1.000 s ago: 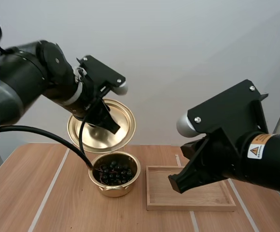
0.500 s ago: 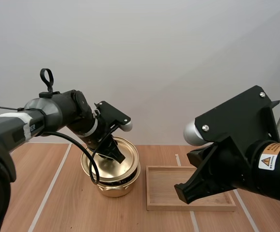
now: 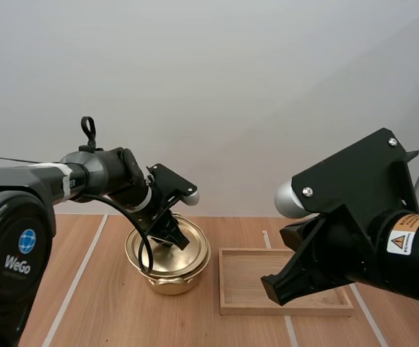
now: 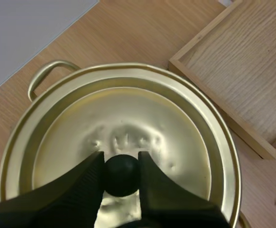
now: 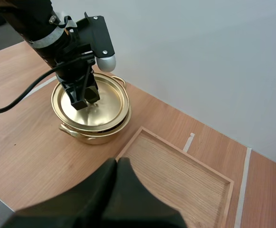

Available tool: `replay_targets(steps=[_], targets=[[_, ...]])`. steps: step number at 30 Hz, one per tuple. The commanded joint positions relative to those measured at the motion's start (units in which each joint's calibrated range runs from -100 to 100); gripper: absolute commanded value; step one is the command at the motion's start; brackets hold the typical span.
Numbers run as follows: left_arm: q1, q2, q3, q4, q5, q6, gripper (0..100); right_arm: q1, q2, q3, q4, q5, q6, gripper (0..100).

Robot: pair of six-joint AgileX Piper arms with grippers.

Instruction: Open the lid, put the grape in the pot, and close it

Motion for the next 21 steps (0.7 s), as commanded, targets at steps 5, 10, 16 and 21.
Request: replay_targets(steps=[5,10,16,21], targets=[[-0.22,0.07,0.13,-5.28,-3.10,3.50,0,-0.24,-0.54,0.15,0.16,0.20,0.17,0],[-0.22,0.07,0.13,-5.24,-2.94,3.49,0,-0.24,-0.54,0.15,0.16,0.20,0.17,0],[-0.22,0.07,0.13,-5.24,-1.68,3.49,25,-0.24,-0.54,0.15,0.27,0.20,0.17,0],[-0.22,-0.06,0.13,-5.24,-0.90,2.81,91,-0.24,-0.54,0.15,0.27,0.20,0.17,0]])
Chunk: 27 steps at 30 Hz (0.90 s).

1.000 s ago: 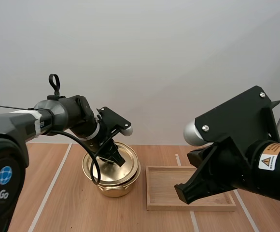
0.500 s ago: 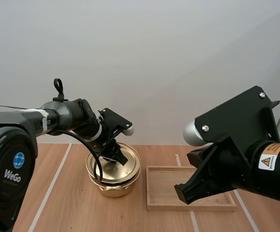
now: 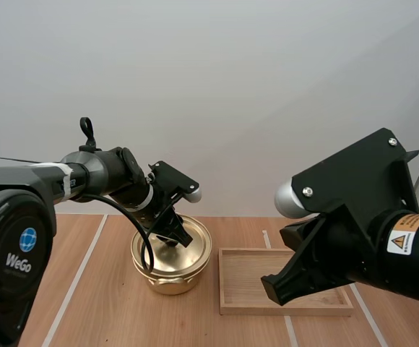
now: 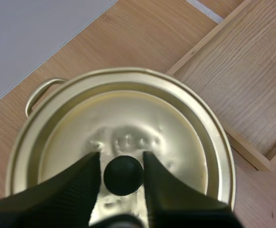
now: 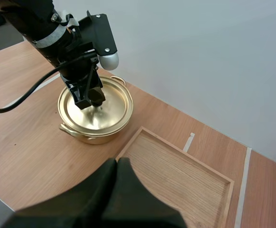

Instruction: Open the lid, put the grape in the pot, and close it

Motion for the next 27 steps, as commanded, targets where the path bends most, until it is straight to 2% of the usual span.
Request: replay_targets(steps=[1,2,9,17,19,21,22,26,27], targets=[[-0.22,-0.31,0.13,-1.25,0.29,-0.58,96,-0.24,-0.54,0.15,0.27,0.20,0.17,0],[-0.22,-0.42,0.13,-1.25,0.88,-0.84,100,-0.24,-0.54,0.15,0.27,0.20,0.17,0],[-0.22,-3.76,0.13,-1.25,6.28,-1.28,100,-0.24,-0.54,0.15,-0.22,0.20,0.17,0],[-0.22,-18.90,0.13,-1.12,18.82,-2.31,100,-0.24,-0.54,0.15,-0.22,0.20,0.97,0],[-0.22,-23.04,0.13,-0.31,21.95,-3.40,97,-0.24,-0.67,0.15,-0.22,0.20,0.95,0],[-0.22,-27.67,0.13,1.34,24.54,-4.85,81,-0.24,-1.33,0.15,-0.22,0.20,0.95,0],[-0.22,-29.96,0.13,2.17,25.58,-5.39,68,-0.24,-2.14,0.15,-0.22,0.20,0.95,0],[-0.22,-38.95,0.69,5.50,31.79,-6.59,0,-0.24,-5.24,0.15,-0.22,0.20,0.95,0],[-0.22,-41.21,1.16,6.00,32.40,-6.68,0,-0.24,-5.99,0.15,-0.22,0.20,1.09,0]])
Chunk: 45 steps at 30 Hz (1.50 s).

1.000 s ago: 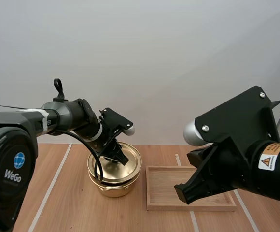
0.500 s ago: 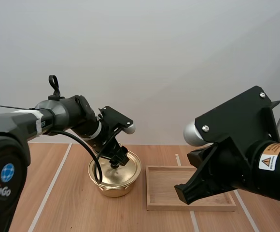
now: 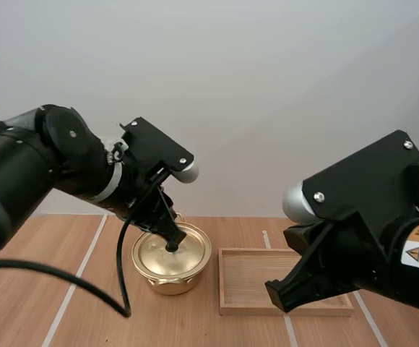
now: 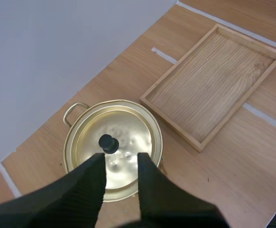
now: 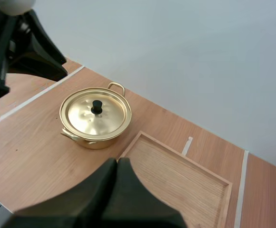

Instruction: Open the lid, put the grape in the pot, and close it

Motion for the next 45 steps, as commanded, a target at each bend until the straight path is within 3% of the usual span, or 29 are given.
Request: replay_targets(steps=[1,5,11,14,19,26,31,41,45], targets=[[-0.22,-6.89,1.33,2.25,4.32,-1.52,0,-0.24,-3.32,0.01,-0.22,-0.12,0.56,0],[-0.22,-15.73,4.72,2.39,1.26,-6.28,0,-0.24,-6.46,0.01,-0.63,-0.29,2.02,0],[-0.22,-28.75,14.35,2.39,-16.33,-12.50,0,-0.68,-8.52,1.52,-4.92,-4.42,5.79,0],[-0.22,-35.96,20.28,2.39,-23.46,-15.50,0,-1.46,-9.47,7.56,-7.65,-10.89,9.88,0],[-0.22,-43.26,26.02,2.94,-23.98,-19.27,0,-2.42,-11.45,18.04,-7.42,-20.03,10.54,0],[-0.22,-53.90,28.61,3.92,-37.10,-21.27,0,-3.24,-17.85,24.76,-5.86,-29.57,10.62,0],[-0.22,-55.72,28.73,3.92,-37.37,-21.27,0,-3.24,-20.99,29.06,-1.41,-46.68,10.62,0],[-0.22,-55.72,30.82,3.92,-39.79,-21.27,0,-3.41,-20.99,46.00,-2.46,-76.00,10.62,0],[-0.14,-56.03,36.36,3.92,-43.19,-21.27,0,-5.13,-21.15,51.27,-3.58,-81.57,10.62,0]])
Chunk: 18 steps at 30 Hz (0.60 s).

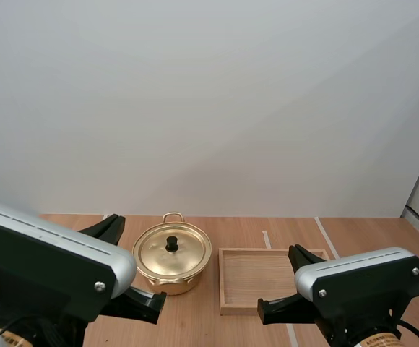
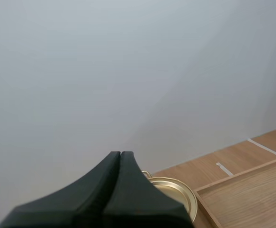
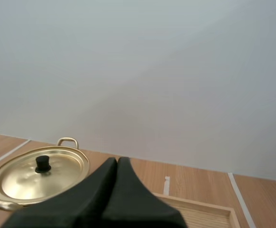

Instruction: Open the lid, put the grape in the pot, and close it

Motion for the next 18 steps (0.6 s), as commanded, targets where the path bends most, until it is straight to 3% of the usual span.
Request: replay_targets(steps=[1,7,16,18], targets=[[0.29,-0.84,6.62,0.38,-6.39,-0.61,0,-2.28,-0.52,4.65,-1.19,-5.90,0.48,0],[1.01,-0.82,17.27,0.07,-23.74,-0.61,0,-5.46,-0.52,8.72,0.90,-7.33,0.48,0],[1.17,-3.48,32.14,-0.04,-36.54,-6.89,0,-5.78,-0.52,11.02,1.60,-0.63,0.48,0],[1.37,-3.48,32.14,0.64,-29.90,-7.10,0,-5.78,-0.52,11.02,0.29,-0.48,0.48,0]])
